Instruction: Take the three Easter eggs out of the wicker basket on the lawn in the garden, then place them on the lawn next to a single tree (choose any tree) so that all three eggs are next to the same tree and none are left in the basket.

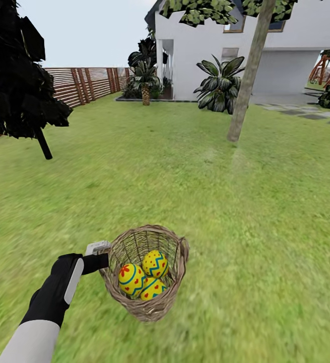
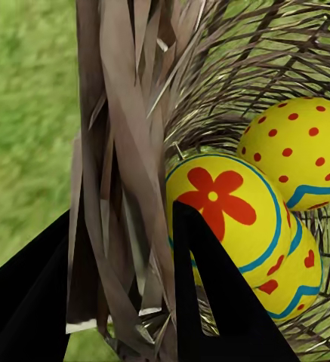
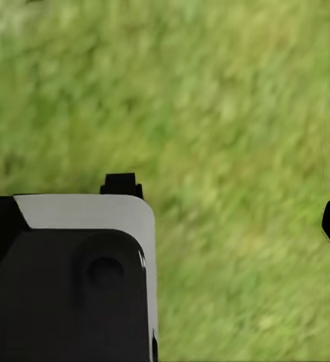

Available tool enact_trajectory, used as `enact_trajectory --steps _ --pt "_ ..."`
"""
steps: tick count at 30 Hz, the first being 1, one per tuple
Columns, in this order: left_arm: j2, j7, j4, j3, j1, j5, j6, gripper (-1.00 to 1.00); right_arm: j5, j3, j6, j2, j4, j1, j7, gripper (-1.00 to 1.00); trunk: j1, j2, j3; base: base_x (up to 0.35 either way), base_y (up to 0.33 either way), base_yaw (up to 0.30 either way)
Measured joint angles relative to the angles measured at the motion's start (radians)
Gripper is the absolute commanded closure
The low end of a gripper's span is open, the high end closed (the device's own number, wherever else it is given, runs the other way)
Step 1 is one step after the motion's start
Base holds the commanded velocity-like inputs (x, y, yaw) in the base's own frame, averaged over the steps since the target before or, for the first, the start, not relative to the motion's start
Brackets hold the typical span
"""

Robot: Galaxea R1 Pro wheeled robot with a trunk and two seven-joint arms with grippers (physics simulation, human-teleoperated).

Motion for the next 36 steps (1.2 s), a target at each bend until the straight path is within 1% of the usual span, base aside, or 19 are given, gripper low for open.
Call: enact_trajectory --steps 3,6,10,14,22,24,26,28,32,34,36 --pt "0.0 0.0 0.0 0.0 0.0 -0.009 0.0 1.0 0.004 0.0 0.0 0.0 0.0 0.002 0.001 -1.0 -0.011 0.021 0.009 0.278 -0.164 -0.238" --pt "0.0 0.0 0.0 0.0 0.0 0.002 0.0 1.0 0.004 0.0 0.0 0.0 0.0 0.002 0.001 -1.0 -0.023 0.042 0.019 0.278 -0.164 -0.278" --pt "0.0 0.0 0.0 0.0 0.0 -0.004 0.0 1.0 0.003 0.0 0.0 0.0 0.0 0.003 0.002 -1.0 -0.038 0.07 0.031 0.277 -0.164 -0.282" --pt "0.0 0.0 0.0 0.0 0.0 0.001 0.0 1.0 0.004 0.0 0.0 0.001 0.007 0.005 0.002 -1.0 -0.054 0.098 0.044 0.277 -0.164 -0.257" --pt "0.001 0.0 0.0 0.001 0.0 0.0 0.0 1.0 -0.002 0.0 0.0 0.001 0.014 0.005 0.001 -1.0 -0.084 0.154 0.069 0.276 -0.164 -0.165" --pt "0.001 0.0 0.0 0.001 0.0 0.0 0.0 1.0 -0.002 0.0 -0.004 0.001 0.014 0.005 0.001 -1.0 -0.092 0.168 0.075 0.275 -0.164 -0.05" --pt "0.002 0.0 0.0 0.001 0.0 0.002 0.0 1.0 -0.002 0.0 -0.037 0.001 0.018 0.008 0.001 -1.0 -0.1 0.182 0.082 0.275 -0.164 -0.007" --pt "0.002 0.001 0.0 0.001 0.0 0.0 -0.001 1.0 0.002 0.0 -0.051 0.001 0.029 0.009 0.001 -1.0 -0.107 0.196 0.088 0.275 -0.164 -0.001" --pt "0.002 0.001 0.0 0.001 0.0 0.001 -0.002 1.0 0.003 0.0 -0.055 0.002 0.033 0.009 0.001 -1.0 -0.123 0.224 0.101 0.275 -0.164 0.029" --pt "0.002 0.002 -0.001 0.001 0.0 0.01 -0.001 1.0 0.004 0.0 -0.055 0.003 0.033 0.009 0.001 -1.0 -0.131 0.238 0.107 0.275 -0.164 0.244" --pt "0.002 0.001 0.0 0.001 0.0 0.003 -0.001 1.0 0.005 0.0 -0.056 0.003 0.033 0.009 0.001 -1.0 -0.138 0.253 0.113 0.275 -0.164 0.241"
